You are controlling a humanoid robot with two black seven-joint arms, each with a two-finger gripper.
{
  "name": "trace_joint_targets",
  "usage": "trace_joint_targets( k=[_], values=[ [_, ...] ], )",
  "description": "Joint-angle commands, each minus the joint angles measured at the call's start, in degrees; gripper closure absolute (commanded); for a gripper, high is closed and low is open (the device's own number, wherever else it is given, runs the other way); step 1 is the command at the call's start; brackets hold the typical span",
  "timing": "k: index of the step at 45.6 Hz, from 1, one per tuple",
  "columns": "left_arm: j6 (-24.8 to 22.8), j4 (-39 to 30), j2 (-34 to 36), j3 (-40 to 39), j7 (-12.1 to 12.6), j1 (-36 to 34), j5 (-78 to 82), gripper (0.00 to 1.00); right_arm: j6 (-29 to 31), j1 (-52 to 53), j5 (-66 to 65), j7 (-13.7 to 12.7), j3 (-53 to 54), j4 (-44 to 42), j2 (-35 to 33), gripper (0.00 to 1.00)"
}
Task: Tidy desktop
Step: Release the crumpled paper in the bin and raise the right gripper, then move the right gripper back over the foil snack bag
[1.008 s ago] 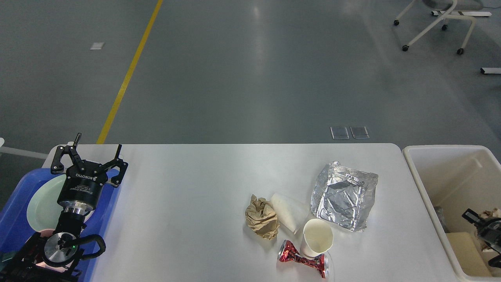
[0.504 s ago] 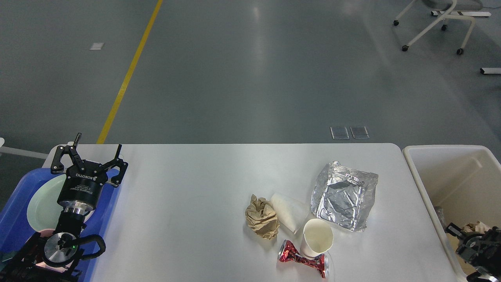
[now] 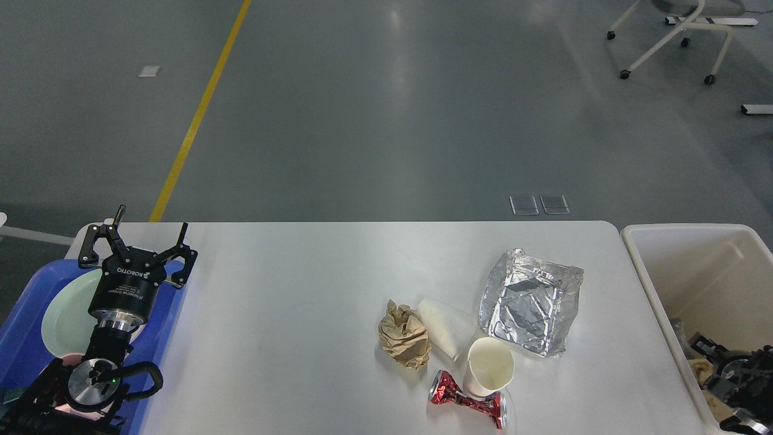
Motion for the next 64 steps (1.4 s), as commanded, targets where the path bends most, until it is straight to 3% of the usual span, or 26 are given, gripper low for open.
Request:
trace_joint_targets(
  k=[1, 10, 23, 36, 46, 52, 57, 64],
  values=[
    [0.0, 0.0, 0.0, 0.0, -0.01, 0.0, 0.0, 0.04, 0.08, 0.17, 0.0, 0.0, 0.0, 0.0, -0.1, 0.0],
    [0.0, 0.0, 0.0, 0.0, -0.01, 0.0, 0.0, 0.04, 0.69, 2.27, -0.78, 0.0, 0.0, 2.19, -0.8, 0.0],
    [0.0, 0.0, 0.0, 0.0, -0.01, 0.0, 0.0, 0.04, 8.33, 18.79, -11.58, -1.84, -2.37, 17.92, -8.89, 0.0],
    [0.0, 0.0, 0.0, 0.0, -0.01, 0.0, 0.0, 0.04, 25.11, 39.09, -18.45, -2.81, -7.19, 32.24, -14.69, 0.0],
    [0.0, 0.0, 0.0, 0.0, -0.01, 0.0, 0.0, 0.04, 40.23, 62.55, -16.44, -2.9, -19.06, 45.08, -13.9, 0.0],
    [0.0, 0.0, -0.09, 0.0, -0.01, 0.0, 0.0, 0.04, 48.49, 74.95, -11.69, -2.9, -23.63, 48.51, -11.01, 0.0],
    [0.0, 0.0, -0.09, 0.0, -0.01, 0.0, 0.0, 0.04, 51.49, 83.83, -8.53, -2.81, -27.94, 52.81, -7.49, 0.0],
    [0.0, 0.0, -0.09, 0.0, -0.01, 0.0, 0.0, 0.04, 50.88, 98.15, -7.2, -2.81, -32.43, 65.46, -5.38, 0.0]
  ],
)
